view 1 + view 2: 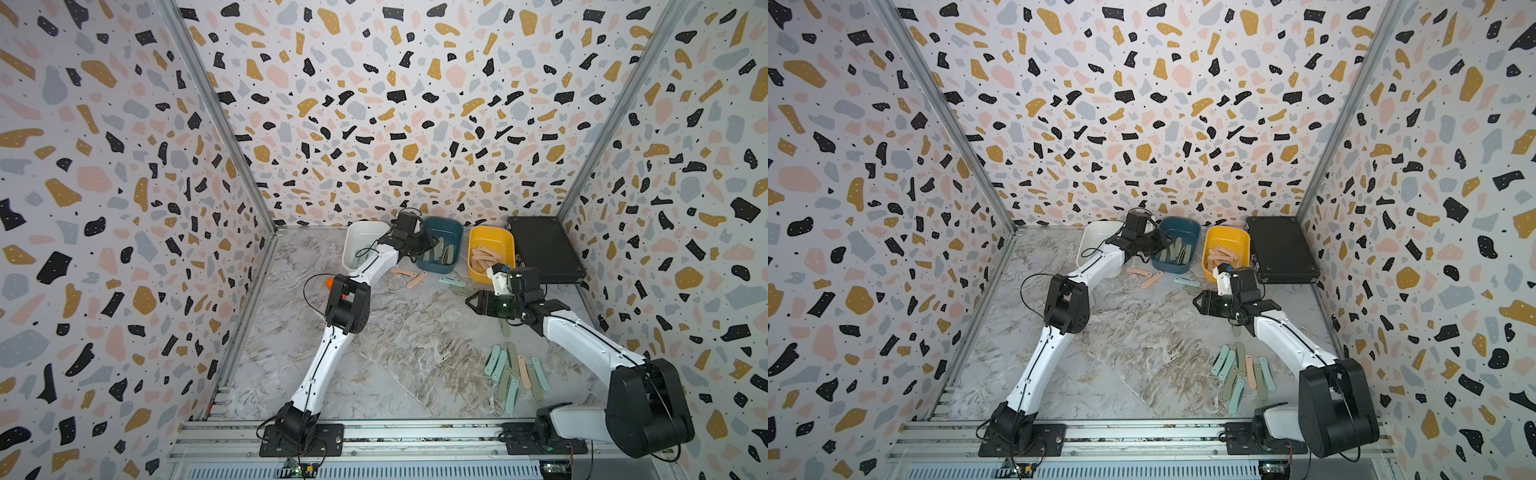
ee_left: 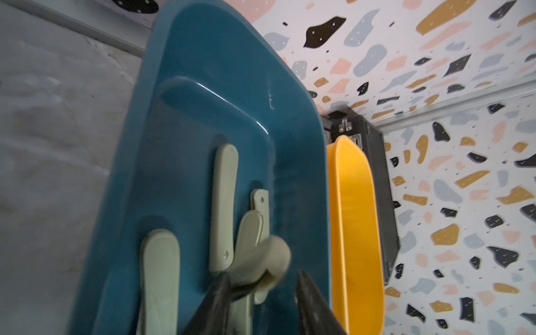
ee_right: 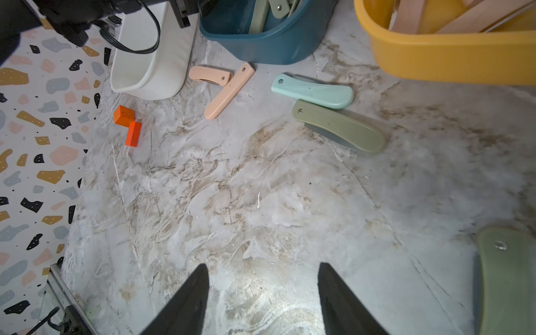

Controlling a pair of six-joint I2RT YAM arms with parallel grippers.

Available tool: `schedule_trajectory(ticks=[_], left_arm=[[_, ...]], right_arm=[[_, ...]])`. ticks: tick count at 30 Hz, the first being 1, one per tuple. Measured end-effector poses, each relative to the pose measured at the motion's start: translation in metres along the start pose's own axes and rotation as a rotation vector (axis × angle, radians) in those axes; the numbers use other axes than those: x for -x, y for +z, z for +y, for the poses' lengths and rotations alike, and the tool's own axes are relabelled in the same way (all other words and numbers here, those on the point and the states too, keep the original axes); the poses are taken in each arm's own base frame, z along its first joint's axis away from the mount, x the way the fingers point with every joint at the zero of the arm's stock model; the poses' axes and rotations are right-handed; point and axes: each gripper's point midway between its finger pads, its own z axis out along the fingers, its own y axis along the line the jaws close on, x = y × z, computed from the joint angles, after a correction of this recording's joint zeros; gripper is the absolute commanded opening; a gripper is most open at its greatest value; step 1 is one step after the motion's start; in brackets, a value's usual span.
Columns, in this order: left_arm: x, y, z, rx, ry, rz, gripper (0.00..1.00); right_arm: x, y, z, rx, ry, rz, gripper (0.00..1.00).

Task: Place the fruit knives into the storage box by color
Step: Place the fruit knife in the storage box, then pick up the fruit knife from the center of the board.

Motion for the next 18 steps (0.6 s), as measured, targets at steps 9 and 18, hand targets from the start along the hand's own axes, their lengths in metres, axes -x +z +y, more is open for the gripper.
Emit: schedule_trajectory(ticks=[9,18], left_arm=[[-0.001,-0.058,-0.036,0.05,0.039,0.045,0.86],[-0.04,-0.18,-0.112,0.034,0.115,0.076,0.99]], right_arm=[[0.008,0.022,-0.028,-0.139,-0.031,0.053,0.59],[0.032,0.06,-0.068,-0.314,-0.153,0.145,0.62]])
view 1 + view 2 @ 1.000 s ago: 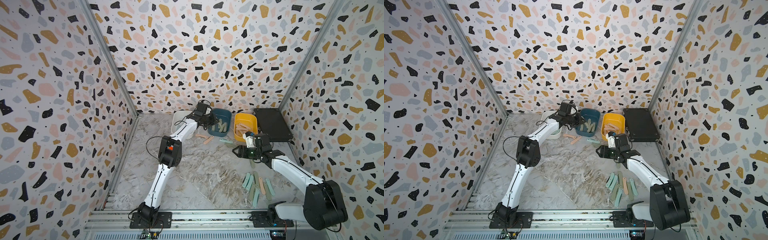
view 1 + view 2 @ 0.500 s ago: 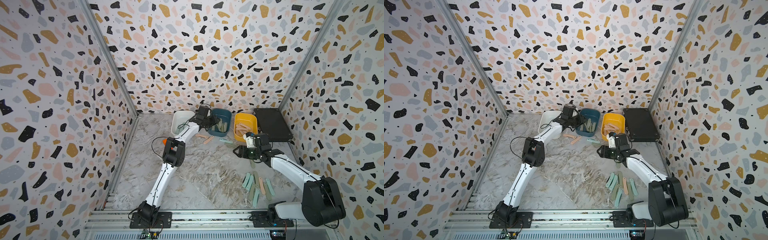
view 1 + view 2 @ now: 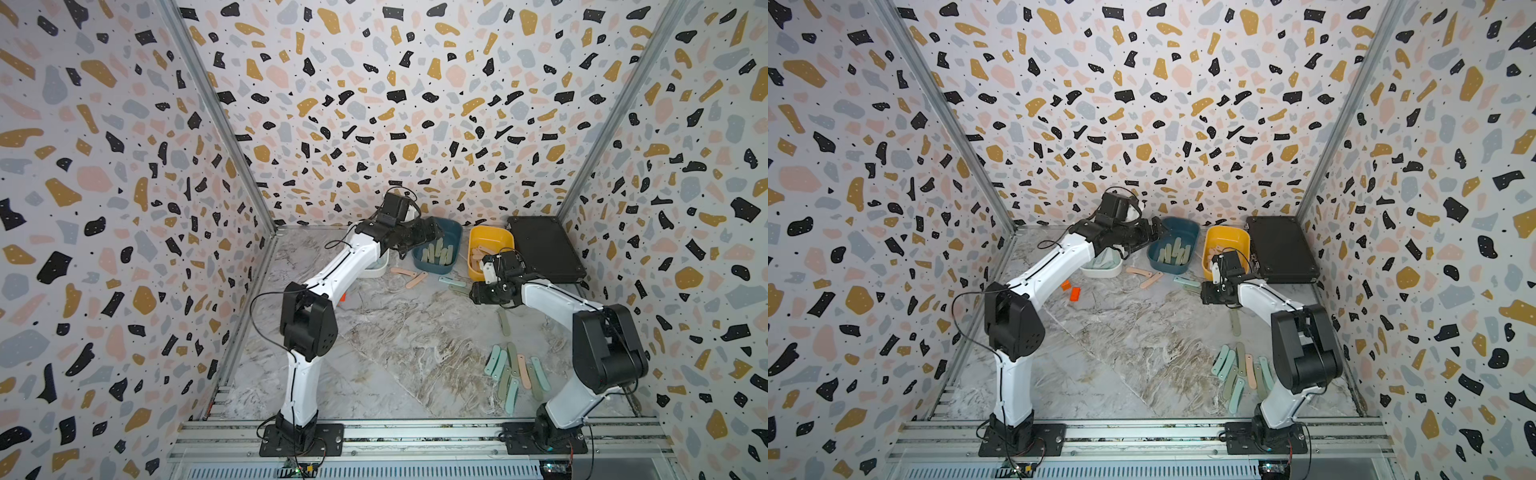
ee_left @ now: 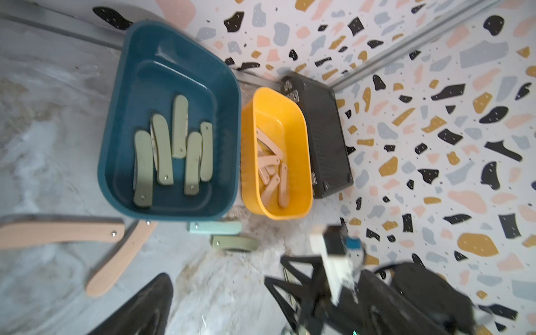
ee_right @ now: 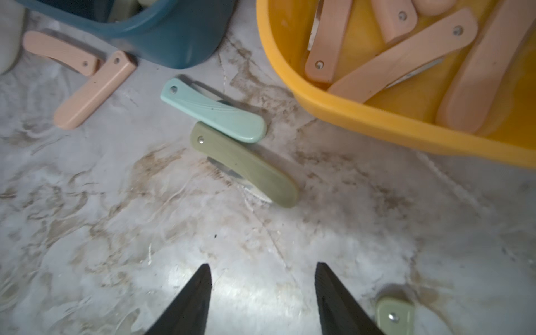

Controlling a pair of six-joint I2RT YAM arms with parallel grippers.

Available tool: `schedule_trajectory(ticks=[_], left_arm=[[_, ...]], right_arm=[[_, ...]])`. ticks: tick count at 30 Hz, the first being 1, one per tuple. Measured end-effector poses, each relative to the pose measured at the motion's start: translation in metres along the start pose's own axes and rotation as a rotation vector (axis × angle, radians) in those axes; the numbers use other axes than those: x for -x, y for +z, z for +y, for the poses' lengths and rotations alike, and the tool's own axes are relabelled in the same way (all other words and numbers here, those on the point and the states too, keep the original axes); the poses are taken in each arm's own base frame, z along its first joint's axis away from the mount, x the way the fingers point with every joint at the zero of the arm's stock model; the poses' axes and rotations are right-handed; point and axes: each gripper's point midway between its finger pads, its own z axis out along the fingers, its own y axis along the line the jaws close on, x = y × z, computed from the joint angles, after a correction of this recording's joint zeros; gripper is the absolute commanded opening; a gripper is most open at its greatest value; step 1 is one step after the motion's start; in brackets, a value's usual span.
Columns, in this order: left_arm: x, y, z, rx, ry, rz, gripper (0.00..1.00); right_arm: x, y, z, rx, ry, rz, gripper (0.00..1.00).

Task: Place the fruit knives into the storage box by color
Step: Pick up the fruit knife from the center of the board.

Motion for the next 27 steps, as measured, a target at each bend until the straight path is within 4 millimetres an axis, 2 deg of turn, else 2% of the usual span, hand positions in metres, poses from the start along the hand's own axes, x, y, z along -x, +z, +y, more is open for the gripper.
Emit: schedule_trajectory(ticks=[3,6,9,11,14,21,25,27], left_arm=[[-0.034,-0.004,0.009,0.012,-0.007,0.074,0.99],[-0.069,0.005,0.038,0.07,-0.039,0.166,0.99],[-0.097,0.01,0.064,0.123,-0.073,0.238,0.99],[-0.107,0.01,0.071,0.134,-0.083,0.266,0.99],[-0.111,0.008,0.072,0.13,-0.086,0.277,0.99],[-0.105,-0.011,0.052,0.079,-0.058,0.252,0.99],[-0.108,-0.015,0.049,0.062,-0.049,0.256,0.99],[-0.113,-0.014,0.052,0.064,-0.051,0.269,0.99]], right_arm=[[0.003,0.013,-0.002,-0.011,-0.029,0.036,0.67],[0.008,0.022,-0.001,-0.015,-0.058,0.057,0.71],[0.011,0.026,0.002,-0.009,-0.082,0.066,0.74],[0.009,0.027,0.005,-0.002,-0.091,0.076,0.76],[0.009,0.028,0.009,0.009,-0.106,0.085,0.76],[0.01,0.038,0.016,0.03,-0.136,0.102,0.76],[0.002,0.046,0.019,0.031,-0.152,0.135,0.72],[0.0,0.047,0.023,0.034,-0.164,0.14,0.66]])
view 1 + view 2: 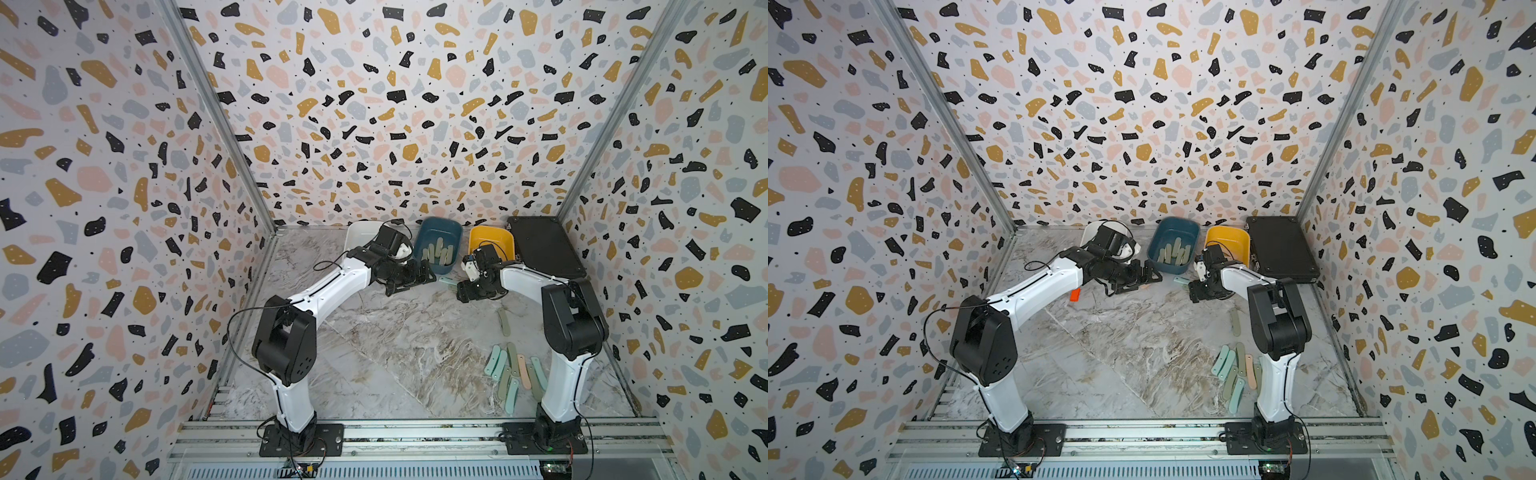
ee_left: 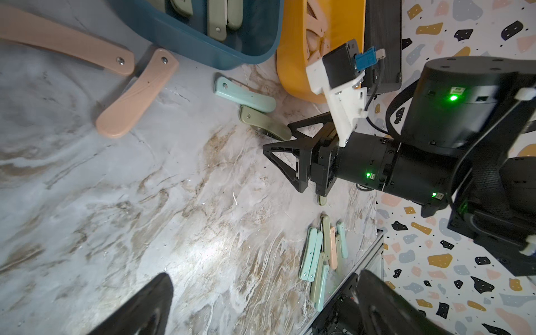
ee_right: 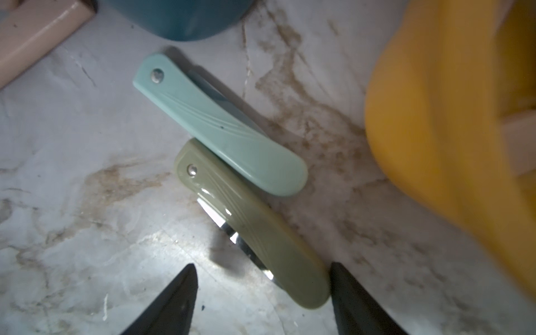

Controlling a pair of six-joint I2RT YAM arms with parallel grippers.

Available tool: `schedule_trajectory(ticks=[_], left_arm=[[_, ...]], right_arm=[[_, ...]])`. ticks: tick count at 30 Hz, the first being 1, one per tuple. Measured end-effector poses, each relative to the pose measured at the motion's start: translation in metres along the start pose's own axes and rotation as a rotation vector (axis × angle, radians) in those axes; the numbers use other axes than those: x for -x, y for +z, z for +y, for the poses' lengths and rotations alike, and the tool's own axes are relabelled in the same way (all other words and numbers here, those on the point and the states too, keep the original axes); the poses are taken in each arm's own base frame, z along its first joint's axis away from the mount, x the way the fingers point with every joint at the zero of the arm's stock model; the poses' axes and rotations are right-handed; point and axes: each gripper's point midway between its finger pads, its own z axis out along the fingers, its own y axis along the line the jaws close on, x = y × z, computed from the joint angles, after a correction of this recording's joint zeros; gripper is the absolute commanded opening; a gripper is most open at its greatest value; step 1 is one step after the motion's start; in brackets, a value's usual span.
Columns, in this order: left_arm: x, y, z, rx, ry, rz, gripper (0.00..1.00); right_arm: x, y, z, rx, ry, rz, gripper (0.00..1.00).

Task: Place the fruit knives into the storage box by color
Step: Pick up the fruit knife from the center of the board.

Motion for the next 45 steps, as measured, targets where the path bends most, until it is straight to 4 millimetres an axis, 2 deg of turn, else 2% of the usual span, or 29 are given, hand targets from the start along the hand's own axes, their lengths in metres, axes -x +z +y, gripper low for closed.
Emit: schedule_trajectory(ticks=[2,7,13,18,24,28,34,37,41,43,45], left_arm=[[-0.004,0.002,0.002,0.0,-0.003,0.013,0.99],[-0.006,0.001,0.002,-0.006,-0.001,0.02,0.99],[-0.012,-0.002,0.003,-0.007,-0.002,0.024,0.99],[-0.015,-0.004,0.005,-0.006,-0.004,0.026,0.99],[-0.014,-0.005,0.009,-0.003,-0.011,0.023,0.99],[-0.014,-0.006,0.016,0.0,-0.028,0.026,0.99],[-0.011,-0.008,0.019,0.002,-0.037,0.022,0.99],[-0.01,-0.009,0.021,0.004,-0.042,0.022,0.99],[-0.011,-0.011,0.025,0.015,-0.055,0.029,0.99],[-0.012,-0.012,0.028,0.023,-0.06,0.03,0.99],[-0.011,-0.014,0.031,0.039,-0.065,0.028,0.99]], right_arm=[[-0.002,0.001,0.008,0.003,-0.018,0.008,0.59],[-0.012,0.002,0.024,-0.001,-0.058,0.029,0.51],[-0.018,0.0,0.024,-0.026,-0.063,0.049,0.51],[-0.003,0.002,0.022,-0.038,-0.051,0.033,0.5],[0.012,0.013,0.025,-0.038,-0.042,0.02,0.39],[0.012,0.014,0.031,-0.04,-0.049,0.021,0.28],[0.009,0.014,0.033,-0.051,-0.028,0.024,0.22],[-0.006,0.007,0.034,-0.052,-0.003,0.04,0.22],[-0.029,-0.014,0.036,-0.047,0.023,0.063,0.21],[-0.028,-0.029,0.039,-0.042,0.032,0.046,0.21],[-0.019,-0.044,0.042,-0.034,0.035,0.004,0.21]])
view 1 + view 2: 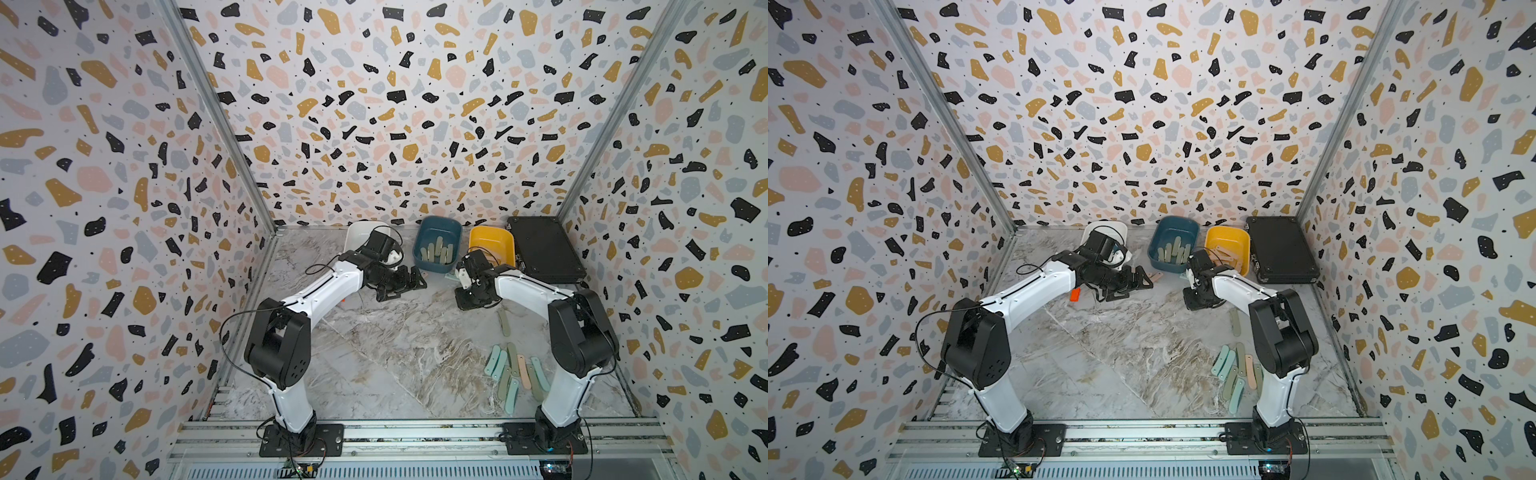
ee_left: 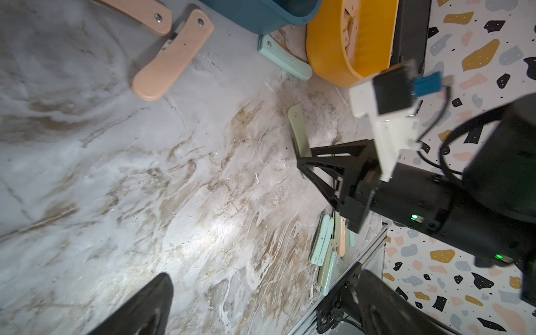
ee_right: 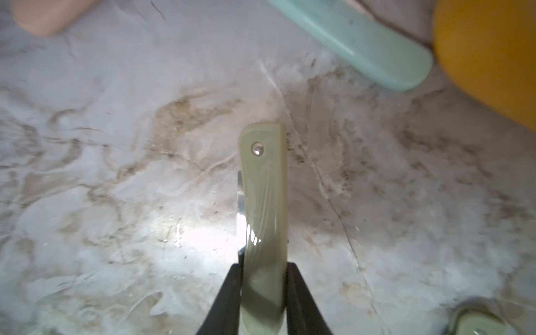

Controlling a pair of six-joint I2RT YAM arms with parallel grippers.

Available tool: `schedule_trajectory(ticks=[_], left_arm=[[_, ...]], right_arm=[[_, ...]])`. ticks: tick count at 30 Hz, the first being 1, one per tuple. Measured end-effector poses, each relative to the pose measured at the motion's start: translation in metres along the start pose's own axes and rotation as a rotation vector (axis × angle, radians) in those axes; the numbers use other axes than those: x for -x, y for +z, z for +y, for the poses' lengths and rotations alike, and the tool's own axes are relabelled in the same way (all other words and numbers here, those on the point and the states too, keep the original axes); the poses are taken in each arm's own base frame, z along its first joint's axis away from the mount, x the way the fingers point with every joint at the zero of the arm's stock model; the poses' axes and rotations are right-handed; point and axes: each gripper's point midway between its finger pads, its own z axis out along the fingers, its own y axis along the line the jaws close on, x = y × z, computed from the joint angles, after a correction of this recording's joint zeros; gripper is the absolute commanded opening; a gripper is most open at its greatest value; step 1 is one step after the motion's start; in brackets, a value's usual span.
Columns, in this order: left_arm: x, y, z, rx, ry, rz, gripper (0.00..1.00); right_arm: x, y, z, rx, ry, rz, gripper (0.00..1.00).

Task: Place the fruit knives into the storage box by color
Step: Pick up the fruit knife from the center of the board, then place the fruit knife in the storage box, then pick up the fruit knife from the center of the board.

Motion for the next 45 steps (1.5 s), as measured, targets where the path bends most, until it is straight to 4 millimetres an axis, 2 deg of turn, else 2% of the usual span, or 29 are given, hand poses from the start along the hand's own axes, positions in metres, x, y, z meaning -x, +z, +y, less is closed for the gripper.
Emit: schedule_trajectory(ticks=[4,7,9,13,18,20,23,27,29,32,36,40,43,45], left_arm=[[0.006,-0.003,0.001,0.027,0.007,-0.007,0.99],[0.012,-0.001,0.003,0.04,0.013,-0.008,0.99],[0.013,0.002,0.005,0.053,0.015,0.002,0.99],[0.012,0.012,0.016,0.094,0.013,0.038,0.99],[0.014,0.019,0.024,0.129,0.02,0.065,0.99],[0.015,0.02,0.025,0.136,0.023,0.069,0.99],[0.016,0.021,0.026,0.145,0.024,0.076,0.99],[0.019,0.025,0.031,0.178,0.034,0.091,0.99],[0.024,0.029,0.036,0.205,0.044,0.102,0.96],[0.035,0.039,0.045,0.261,0.07,0.116,0.93],[0.047,0.054,0.063,0.364,0.118,0.137,0.9],[0.055,0.063,0.075,0.428,0.152,0.146,0.84],[0.062,0.07,0.076,0.452,0.188,0.141,0.8],[0.066,0.077,0.073,0.458,0.217,0.136,0.78]], right_arm=[[0.034,-0.024,0.009,0.019,0.003,-0.078,0.2],[0.077,-0.033,0.016,0.026,0.001,-0.142,0.2],[0.106,-0.032,0.018,0.024,0.001,-0.18,0.2],[0.149,-0.013,0.016,0.014,0.012,-0.216,0.21],[0.17,0.027,0.003,-0.015,0.033,-0.197,0.25],[0.172,0.043,-0.002,-0.025,0.04,-0.181,0.28],[0.173,0.058,-0.006,-0.032,0.049,-0.159,0.39],[0.177,0.054,-0.003,-0.008,0.044,-0.158,0.55],[0.178,0.044,0.002,0.015,0.04,-0.169,0.63],[0.164,0.019,0.01,0.047,0.034,-0.169,0.74],[0.14,-0.034,0.019,0.084,0.024,-0.21,0.85],[0.112,-0.077,0.024,0.118,0.032,-0.264,0.89],[0.094,-0.09,0.026,0.139,0.039,-0.275,0.9],[0.081,-0.087,0.025,0.143,0.046,-0.259,0.91]])
